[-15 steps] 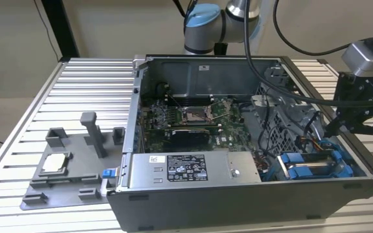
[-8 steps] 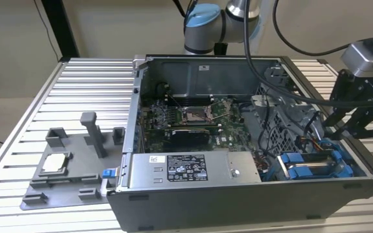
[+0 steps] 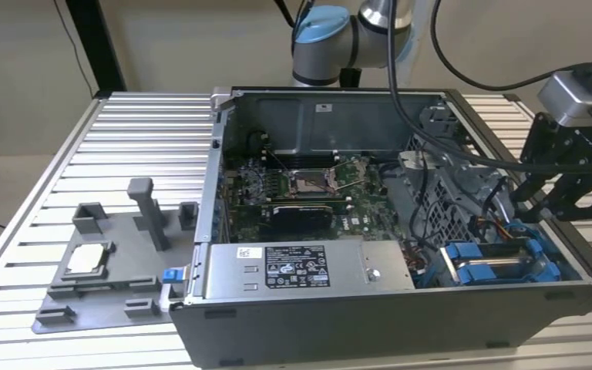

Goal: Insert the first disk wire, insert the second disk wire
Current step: 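Insert the second disk wire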

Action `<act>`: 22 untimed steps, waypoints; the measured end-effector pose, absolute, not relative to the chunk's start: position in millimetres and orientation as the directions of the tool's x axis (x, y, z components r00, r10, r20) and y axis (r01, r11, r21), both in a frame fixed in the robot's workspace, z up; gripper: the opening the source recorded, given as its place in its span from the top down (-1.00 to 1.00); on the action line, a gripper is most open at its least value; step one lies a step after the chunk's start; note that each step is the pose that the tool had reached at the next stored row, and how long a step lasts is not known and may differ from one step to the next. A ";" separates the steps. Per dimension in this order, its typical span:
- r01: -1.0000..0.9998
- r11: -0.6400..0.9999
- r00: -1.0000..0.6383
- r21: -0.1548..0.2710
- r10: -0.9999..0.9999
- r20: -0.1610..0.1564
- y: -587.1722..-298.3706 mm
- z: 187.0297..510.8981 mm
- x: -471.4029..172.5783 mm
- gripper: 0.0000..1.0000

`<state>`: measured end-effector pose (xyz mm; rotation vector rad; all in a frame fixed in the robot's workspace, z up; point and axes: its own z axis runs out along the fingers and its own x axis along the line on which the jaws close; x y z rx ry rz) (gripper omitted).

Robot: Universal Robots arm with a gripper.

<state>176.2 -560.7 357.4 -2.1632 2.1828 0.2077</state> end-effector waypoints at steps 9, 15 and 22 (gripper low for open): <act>-0.999 0.000 -0.008 0.052 -0.990 -0.141 -560.6 356.7 179.2 -1.00; -0.999 0.000 -0.007 0.052 -0.989 -0.146 -560.7 356.7 179.4 1.00; -0.999 0.000 -0.007 0.052 -0.989 -0.147 -560.7 356.7 179.5 1.00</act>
